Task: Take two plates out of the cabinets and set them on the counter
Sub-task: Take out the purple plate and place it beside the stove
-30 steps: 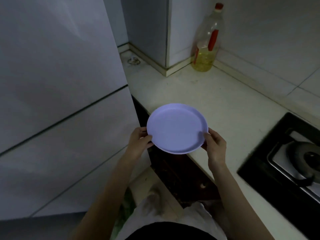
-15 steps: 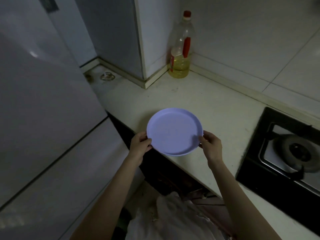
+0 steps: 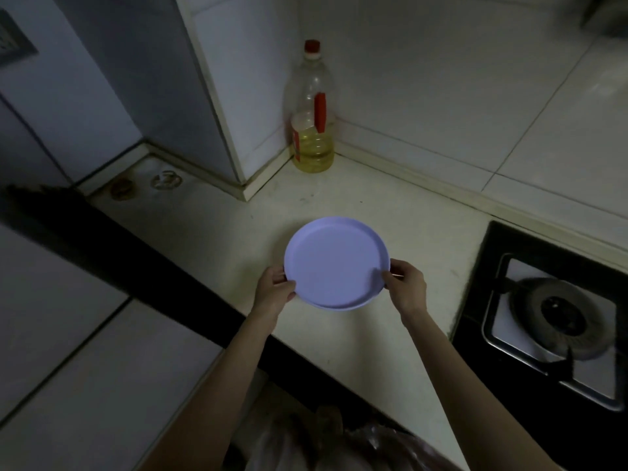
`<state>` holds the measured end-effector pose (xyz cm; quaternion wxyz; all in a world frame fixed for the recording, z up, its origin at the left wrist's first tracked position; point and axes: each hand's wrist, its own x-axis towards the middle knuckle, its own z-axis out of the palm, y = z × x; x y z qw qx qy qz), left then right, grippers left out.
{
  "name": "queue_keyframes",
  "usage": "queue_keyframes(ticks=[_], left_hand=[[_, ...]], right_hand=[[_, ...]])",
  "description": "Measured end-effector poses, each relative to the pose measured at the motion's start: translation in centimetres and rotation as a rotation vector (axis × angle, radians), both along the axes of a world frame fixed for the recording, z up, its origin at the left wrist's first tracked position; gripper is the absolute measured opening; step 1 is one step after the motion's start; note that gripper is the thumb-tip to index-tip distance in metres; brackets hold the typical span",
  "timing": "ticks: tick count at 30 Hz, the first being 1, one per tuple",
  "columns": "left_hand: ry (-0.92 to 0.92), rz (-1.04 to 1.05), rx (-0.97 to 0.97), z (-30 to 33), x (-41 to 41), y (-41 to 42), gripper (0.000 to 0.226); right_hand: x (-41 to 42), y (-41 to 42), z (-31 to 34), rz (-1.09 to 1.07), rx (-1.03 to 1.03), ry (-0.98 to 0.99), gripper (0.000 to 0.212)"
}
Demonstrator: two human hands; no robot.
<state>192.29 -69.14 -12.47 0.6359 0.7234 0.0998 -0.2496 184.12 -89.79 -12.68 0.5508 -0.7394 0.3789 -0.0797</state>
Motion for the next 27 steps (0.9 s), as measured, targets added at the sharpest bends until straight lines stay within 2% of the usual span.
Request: queue_keyframes(ticks=[12, 27], left_hand=[[0.046, -0.166, 0.096, -1.0, 6.7, -8.2, 0.038], [-0.018, -0.277, 0.21, -5.4, 19.3, -15.1, 0.025]], right_hand=[[3.4, -5.5, -1.2, -0.173, 0.004, 0.136, 0.031], [13.7, -10.4, -3.5, -0.2, -0.122, 0.234, 0.037]])
